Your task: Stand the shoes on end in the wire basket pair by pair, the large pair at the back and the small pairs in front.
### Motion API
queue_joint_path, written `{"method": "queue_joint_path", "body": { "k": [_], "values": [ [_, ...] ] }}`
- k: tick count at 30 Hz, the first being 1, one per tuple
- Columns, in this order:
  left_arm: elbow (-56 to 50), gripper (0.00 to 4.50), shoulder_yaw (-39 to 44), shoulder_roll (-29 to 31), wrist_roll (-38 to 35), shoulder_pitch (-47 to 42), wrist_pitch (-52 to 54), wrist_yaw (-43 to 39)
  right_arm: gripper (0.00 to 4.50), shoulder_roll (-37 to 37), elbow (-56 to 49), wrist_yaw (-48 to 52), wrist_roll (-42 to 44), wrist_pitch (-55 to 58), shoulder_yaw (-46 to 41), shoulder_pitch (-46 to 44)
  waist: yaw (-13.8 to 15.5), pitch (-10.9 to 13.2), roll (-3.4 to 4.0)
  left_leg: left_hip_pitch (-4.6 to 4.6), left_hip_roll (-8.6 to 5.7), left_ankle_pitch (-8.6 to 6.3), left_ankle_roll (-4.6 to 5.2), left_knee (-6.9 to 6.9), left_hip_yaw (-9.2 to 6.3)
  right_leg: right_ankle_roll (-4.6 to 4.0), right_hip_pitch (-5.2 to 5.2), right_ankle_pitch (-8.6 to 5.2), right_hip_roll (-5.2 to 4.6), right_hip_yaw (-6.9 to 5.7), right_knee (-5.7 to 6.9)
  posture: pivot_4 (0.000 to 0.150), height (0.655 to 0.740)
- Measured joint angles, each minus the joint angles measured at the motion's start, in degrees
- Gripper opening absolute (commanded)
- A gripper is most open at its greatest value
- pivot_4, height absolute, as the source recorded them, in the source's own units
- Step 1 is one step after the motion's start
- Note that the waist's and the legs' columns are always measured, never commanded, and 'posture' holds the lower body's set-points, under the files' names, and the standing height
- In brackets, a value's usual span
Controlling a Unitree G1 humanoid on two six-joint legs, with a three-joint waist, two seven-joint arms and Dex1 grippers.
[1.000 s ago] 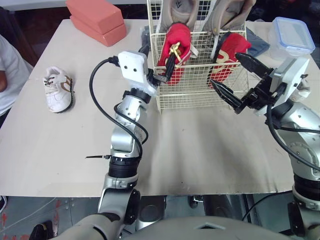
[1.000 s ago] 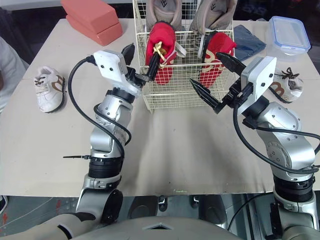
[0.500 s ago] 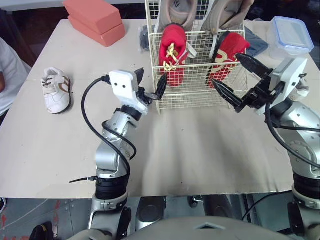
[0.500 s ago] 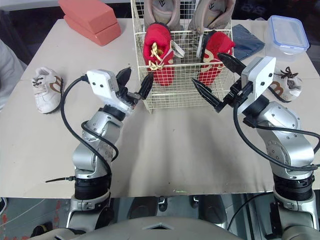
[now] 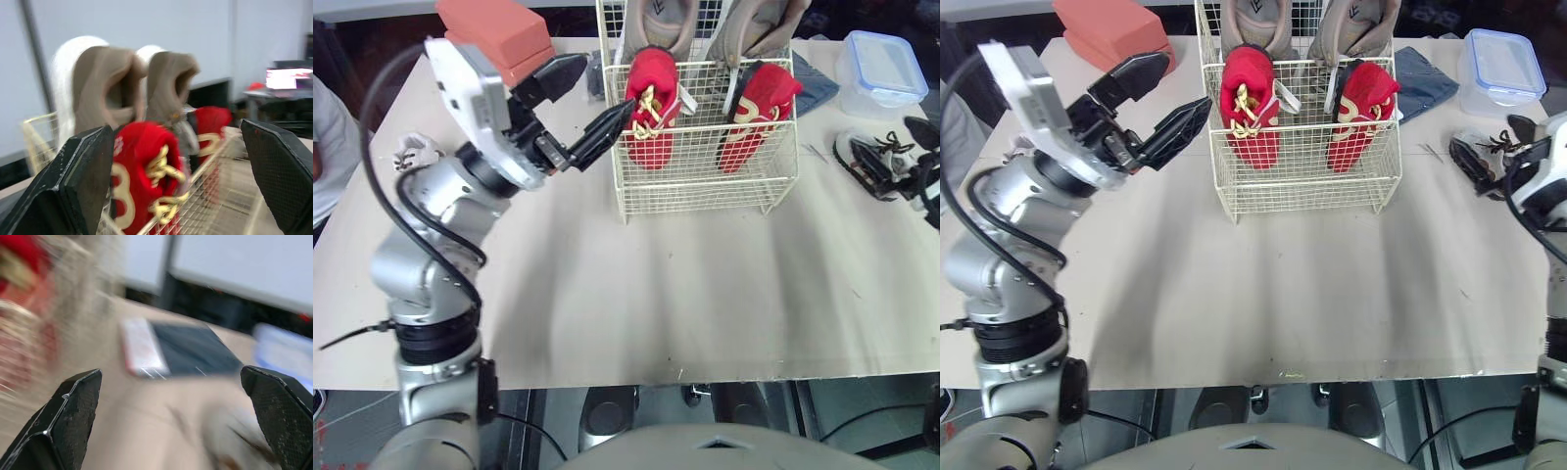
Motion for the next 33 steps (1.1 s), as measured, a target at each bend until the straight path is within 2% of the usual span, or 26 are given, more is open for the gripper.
{"method": "queue_joint_path", "body": {
  "k": [6, 9, 19, 23, 33],
  "values": [
    [-2.6, 4.43, 1.3, 9.2, -12.4, -0.1, 10.7, -3.6, 4.50, -3.9, 18.8, 2.6, -3.1, -1.6, 0.0, -4.9, 0.0, 0.0, 0.03, 0.03, 0.08, 0.01, -0.01, 0.00, 0.14, 0.02, -0.07, -0.01, 0.05, 0.14, 0.03, 0.150, 0.6860],
    [-3.8, 4.43, 1.7, 11.1, -16.7, -0.1, 13.8, -3.7, 4.50, -3.9, 26.9, 2.6, -4.3, -1.7, 0.0, -7.8, -0.1, 0.0, 0.04, 0.04, 0.07, 0.01, -0.02, 0.01, 0.18, 0.02, -0.08, -0.01, 0.06, 0.18, 0.04, 0.150, 0.6860],
    [-6.0, 4.43, 1.9, 13.5, -19.7, 2.8, 15.4, -3.9, 4.50, -3.7, 45.4, 2.7, -7.8, -3.9, 1.3, -17.9, -0.1, 0.0, 0.05, 0.05, 0.09, 0.02, -0.05, 0.01, 0.31, 0.00, -0.12, 0.00, 0.09, 0.30, 0.05, 0.150, 0.6860],
    [-6.7, 4.43, 1.9, 14.6, -20.6, 3.0, 15.6, -3.7, 4.50, -3.0, 50.1, 4.2, -8.5, -4.7, 1.8, -19.5, 0.0, 0.0, 0.05, 0.05, 0.09, 0.02, -0.05, 0.01, 0.32, 0.01, -0.13, 0.00, 0.08, 0.30, 0.05, 0.150, 0.6860],
    [-6.7, 4.43, 1.2, 15.5, -23.6, -1.4, 16.7, -1.4, 4.50, -2.8, 51.6, 5.4, -9.0, -7.0, 2.0, -19.8, 0.0, 0.0, 0.07, 0.05, 0.09, 0.02, -0.05, 0.01, 0.33, 0.01, -0.13, 0.00, 0.07, 0.32, 0.06, 0.150, 0.6860]
  ]
}}
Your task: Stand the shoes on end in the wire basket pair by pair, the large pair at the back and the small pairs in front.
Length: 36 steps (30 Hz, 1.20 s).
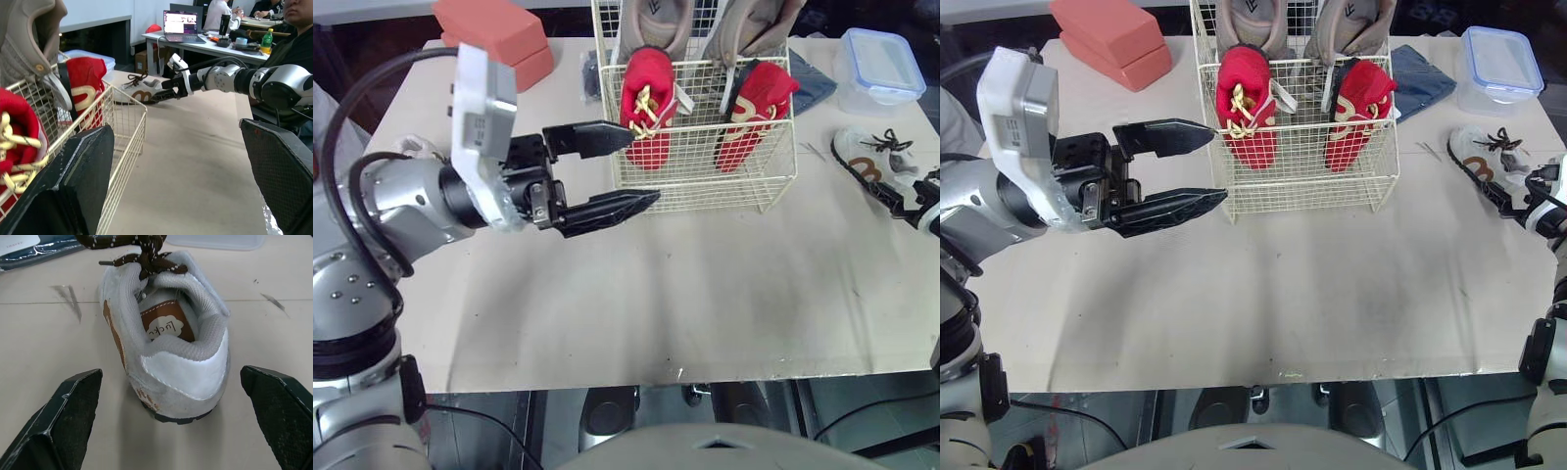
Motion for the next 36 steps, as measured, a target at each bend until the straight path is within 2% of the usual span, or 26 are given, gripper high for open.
{"method": "queue_joint_path", "body": {
  "k": [9, 12, 18, 20, 26, 36],
  "values": [
    [1.0, 4.43, -2.1, -0.5, 0.6, -0.9, -0.1, -1.8, 4.50, -0.9, -7.9, 0.1, 2.5, -0.1, -3.3, 5.3, 0.0, 0.0, 0.01, 0.01, 0.00, 0.00, -0.01, 0.00, 0.02, 0.01, 0.00, 0.00, 0.00, 0.00, 0.01, 0.150, 0.6860],
    [1.5, 4.50, -2.9, -0.6, 0.9, -0.9, -0.2, -3.0, 3.71, -0.9, -9.0, 0.0, 2.7, 0.7, -3.3, 6.6, -0.1, 0.0, 0.01, 0.03, 0.00, 0.00, -0.01, 0.00, 0.04, 0.01, 0.00, 0.00, 0.00, 0.03, 0.01, 0.150, 0.6860],
    [2.6, 4.50, -3.9, -0.9, 2.9, -1.0, -0.4, -5.1, 0.90, -0.3, -5.2, -1.4, 2.0, -0.7, -3.2, 3.9, -0.3, 0.0, 0.02, 0.05, -0.01, 0.00, -0.01, 0.00, 0.08, 0.01, 0.00, 0.00, 0.03, 0.08, 0.02, 0.150, 0.6860],
    [2.6, 4.50, -4.0, -0.9, 2.9, -1.0, -0.4, -5.5, 0.17, 0.0, -2.1, -1.9, 1.3, -1.6, -3.1, 1.7, -0.4, 0.0, 0.02, 0.05, -0.01, 0.01, -0.01, 0.00, 0.09, 0.01, 0.00, 0.00, 0.03, 0.09, 0.02, 0.150, 0.6860],
    [1.6, 4.50, -2.9, -0.9, 3.0, 1.4, -0.6, -5.5, 0.08, -0.1, 5.3, -1.8, -0.6, -4.8, -2.3, -2.7, -1.3, 0.0, 0.01, 0.06, 0.01, 0.01, -0.01, 0.01, 0.09, 0.01, 0.00, 0.00, 0.01, 0.12, 0.03, 0.150, 0.6860],
    [0.2, 4.50, -1.7, -0.9, 4.1, 4.6, -2.2, -5.3, 0.08, -0.4, 7.6, 0.4, -0.8, -7.6, -2.7, -3.6, -1.3, 0.0, 0.02, 0.06, 0.01, 0.01, -0.01, 0.01, 0.09, 0.01, 0.00, 0.00, 0.00, 0.12, 0.04, 0.150, 0.6860]
  ]
}}
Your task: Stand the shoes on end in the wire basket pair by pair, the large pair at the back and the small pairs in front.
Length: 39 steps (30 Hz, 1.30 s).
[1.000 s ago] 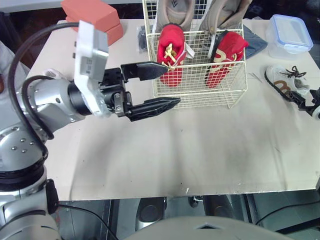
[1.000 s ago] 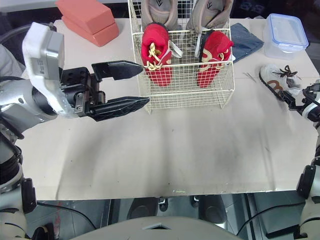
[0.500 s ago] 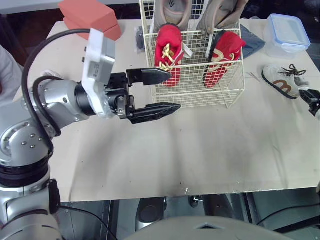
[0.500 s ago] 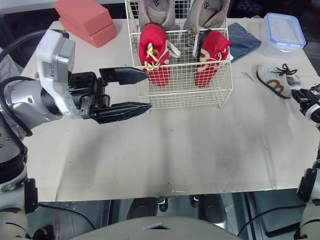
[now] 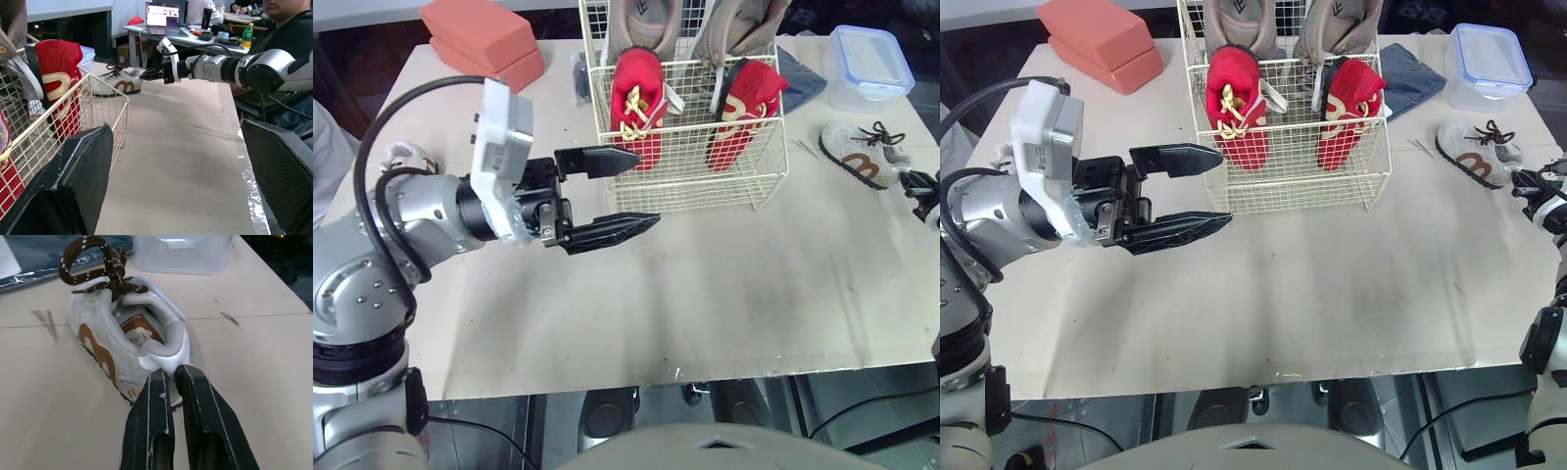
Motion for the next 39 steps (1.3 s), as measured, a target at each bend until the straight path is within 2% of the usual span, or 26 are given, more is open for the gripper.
{"method": "queue_joint_path", "body": {
  "k": [4, 8, 14, 15, 17, 21, 22, 23, 24, 32, 39],
  "values": [
    [0.1, 4.50, 0.0, 0.0, 1.2, 1.4, -1.2, -1.2, 0.08, 0.0, -5.1, 3.0, 3.8, -2.0, -3.3, 1.0, 0.0, 0.1, 0.12, -0.01, 0.01, 0.00, 0.00, -0.01, 0.02, 0.00, -0.03, 0.00, 0.00, 0.02, 0.00, 0.150, 0.6860],
    [0.9, 4.50, 0.0, 0.0, 2.5, 1.6, -2.5, -2.9, 0.08, 0.0, -22.0, 7.3, 11.6, -0.4, -8.0, 5.7, 0.2, 0.1, 0.15, -0.03, 0.03, 0.00, -0.01, -0.03, -0.03, 0.01, -0.03, 0.00, 0.01, -0.03, -0.01, 0.150, 0.6860],
    [4.1, 4.50, -1.1, -0.1, 5.3, 0.4, -3.8, -6.3, 0.08, 0.1, -39.7, 7.9, 19.0, 7.1, -11.2, 12.3, 0.7, 0.0, 0.17, -0.02, 0.02, 0.00, 0.00, -0.02, -0.03, 0.01, -0.02, -0.01, 0.00, -0.07, -0.01, 0.150, 0.6860],
    [4.7, 4.50, -1.7, -0.3, 5.7, -0.4, -4.2, -7.0, 0.59, 0.1, -41.2, 7.5, 19.0, 7.8, -11.2, 13.6, 0.9, 0.0, 0.17, -0.02, 0.02, 0.00, 0.00, -0.02, -0.01, 0.01, -0.01, -0.01, 0.01, -0.08, -0.01, 0.150, 0.6860],
    [5.2, 4.50, -2.5, -0.6, 6.5, -1.2, -4.6, -8.1, 1.30, 0.2, -41.8, 6.7, 18.7, 9.2, -11.0, 15.7, 1.2, 0.0, 0.17, -0.02, 0.01, -0.01, 0.00, -0.02, 0.00, 0.01, -0.01, 0.00, 0.01, -0.06, -0.02, 0.150, 0.6860],
    [6.4, 4.50, -2.9, -0.9, 7.7, -2.0, -4.7, -9.7, 3.30, 0.7, -38.0, 4.2, 14.6, 9.5, -8.1, 17.6, 1.2, 0.0, 0.18, 0.00, 0.00, 0.00, 0.01, -0.02, 0.04, 0.01, -0.03, 0.00, 0.02, -0.02, 0.00, 0.150, 0.6860],
    [6.5, 4.50, -3.2, -0.9, 7.9, -2.4, -4.7, -10.0, 3.82, 0.8, -33.6, 2.0, 12.0, 8.5, -6.7, 16.5, 1.2, 0.0, 0.18, 0.01, 0.00, -0.01, 0.00, -0.02, 0.04, 0.01, -0.02, -0.01, 0.03, -0.02, 0.00, 0.150, 0.6860],
    [6.5, 4.50, -3.2, -1.0, 7.9, -2.4, -4.7, -10.1, 4.24, 0.8, -33.0, 1.7, 11.7, 8.4, -6.6, 16.5, 1.2, 0.0, 0.19, 0.00, -0.01, 0.00, 0.01, -0.02, 0.05, 0.01, -0.03, -0.01, 0.03, -0.01, -0.01, 0.150, 0.6860],
    [6.5, 4.50, -3.2, -1.0, 8.0, -2.4, -4.7, -10.1, 4.41, 0.9, -30.9, 1.1, 10.7, 7.9, -6.0, 15.9, 1.2, 0.0, 0.20, 0.00, -0.01, 0.00, 0.01, -0.02, 0.05, 0.01, -0.03, -0.01, 0.04, -0.01, 0.00, 0.150, 0.6860],
    [4.8, 4.50, -2.3, -0.8, 7.7, -0.9, -4.1, -8.8, 4.41, 1.3, -5.7, -3.1, 3.8, 3.9, -1.7, 1.9, 0.3, 0.0, 0.22, -0.02, -0.01, 0.00, 0.00, -0.03, 0.08, 0.00, -0.05, 0.00, 0.06, 0.02, -0.03, 0.150, 0.6860],
    [3.1, 4.50, -1.4, -0.7, 7.0, 0.3, -3.2, -6.2, 4.41, 1.3, 2.9, -5.0, 2.7, 3.3, -1.7, -4.9, 0.1, 0.0, 0.22, -0.03, 0.01, 0.00, 0.00, -0.02, 0.06, -0.01, -0.05, 0.00, 0.03, 0.02, -0.02, 0.150, 0.6860]
  ]
}}
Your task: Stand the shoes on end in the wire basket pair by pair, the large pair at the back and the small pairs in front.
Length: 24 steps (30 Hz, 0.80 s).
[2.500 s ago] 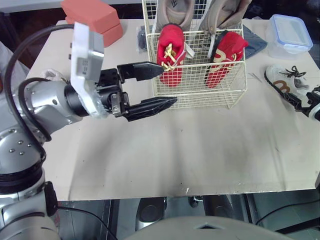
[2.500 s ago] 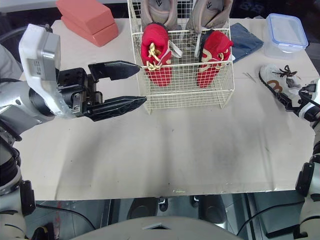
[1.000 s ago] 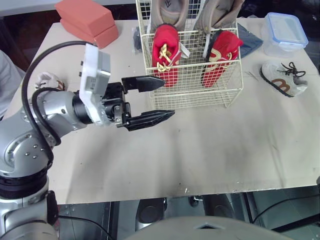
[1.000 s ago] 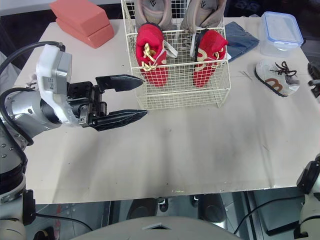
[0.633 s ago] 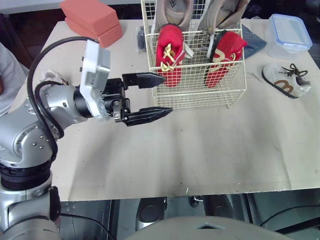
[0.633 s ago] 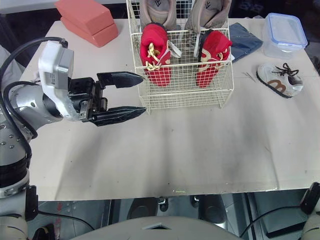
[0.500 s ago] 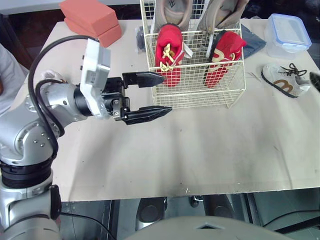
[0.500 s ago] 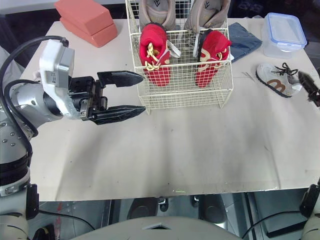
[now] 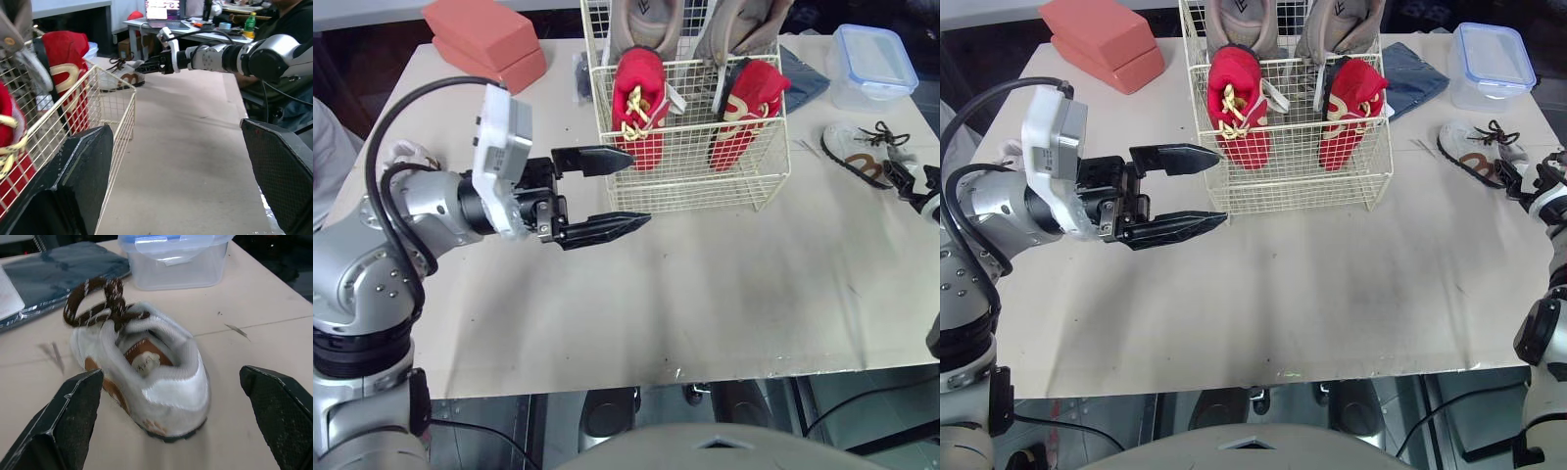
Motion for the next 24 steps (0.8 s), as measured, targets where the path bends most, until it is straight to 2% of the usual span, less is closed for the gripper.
{"method": "queue_joint_path", "body": {
  "k": [4, 5, 7, 8, 11, 14, 24],
  "values": [
    [-1.0, 4.50, 1.0, 0.0, -0.5, 0.6, 0.2, 1.1, 4.41, 0.0, 2.1, -1.9, -0.1, 0.1, -0.4, -1.6, 0.0, 0.0, 0.00, -0.01, 0.00, 0.00, 0.00, 0.00, 0.00, 0.00, 0.00, 0.00, -0.01, -0.01, 0.00, 0.150, 0.6860],
    [-1.0, 4.50, 1.2, 0.0, -0.5, 0.6, 0.2, 1.3, 3.91, 0.0, 2.3, -2.1, -0.1, 0.2, -0.4, -1.7, 0.0, 0.0, 0.00, -0.01, 0.00, 0.00, 0.00, 0.00, 0.01, 0.00, 0.00, 0.00, -0.01, -0.01, 0.00, 0.150, 0.6860],
    [-1.1, 4.50, 1.3, 0.0, -0.5, 0.6, 0.2, 1.5, 3.27, 0.0, 2.6, -2.5, -0.3, 0.4, -0.4, -1.8, 0.0, 0.0, 0.00, 0.00, -0.01, 0.00, 0.00, 0.00, 0.01, 0.00, 0.00, 0.00, -0.02, 0.00, 0.00, 0.150, 0.6860],
    [-1.2, 4.50, 1.3, 0.0, -0.5, 0.8, 0.2, 1.7, 2.61, 0.0, 2.8, -2.7, -0.6, 0.6, -0.3, -1.9, 0.0, 0.0, 0.00, 0.00, 0.00, 0.00, 0.00, 0.00, 0.01, 0.00, 0.00, 0.00, -0.02, 0.00, 0.01, 0.150, 0.6860],
    [-1.3, 4.50, 1.3, 0.0, -0.5, 1.0, 0.2, 2.2, 1.55, 0.2, 2.8, -2.8, -0.8, 0.9, -0.3, -2.0, 0.0, 0.0, 0.00, 0.00, 0.00, 0.00, 0.00, 0.00, 0.00, 0.00, 0.00, 0.00, -0.02, 0.00, 0.01, 0.150, 0.6860],
    [-1.4, 4.50, 1.3, 0.0, -0.5, 1.0, 0.2, 2.5, 0.05, 0.3, 2.8, -2.8, -1.0, 1.2, -0.3, -2.5, 0.0, 0.0, 0.00, 0.00, 0.00, 0.00, 0.00, 0.00, 0.01, 0.00, 0.00, 0.00, -0.02, 0.00, 0.01, 0.150, 0.6860],
    [-1.4, 4.50, 1.3, 0.0, -0.5, 1.0, 0.2, 2.6, 0.05, 0.3, 2.6, -1.8, -1.3, 1.3, -0.4, -2.4, 0.0, 0.0, 0.00, -0.01, 0.00, 0.00, 0.00, 0.00, 0.01, 0.00, 0.00, 0.00, -0.02, 0.00, 0.00, 0.150, 0.6860]
  ]
}}
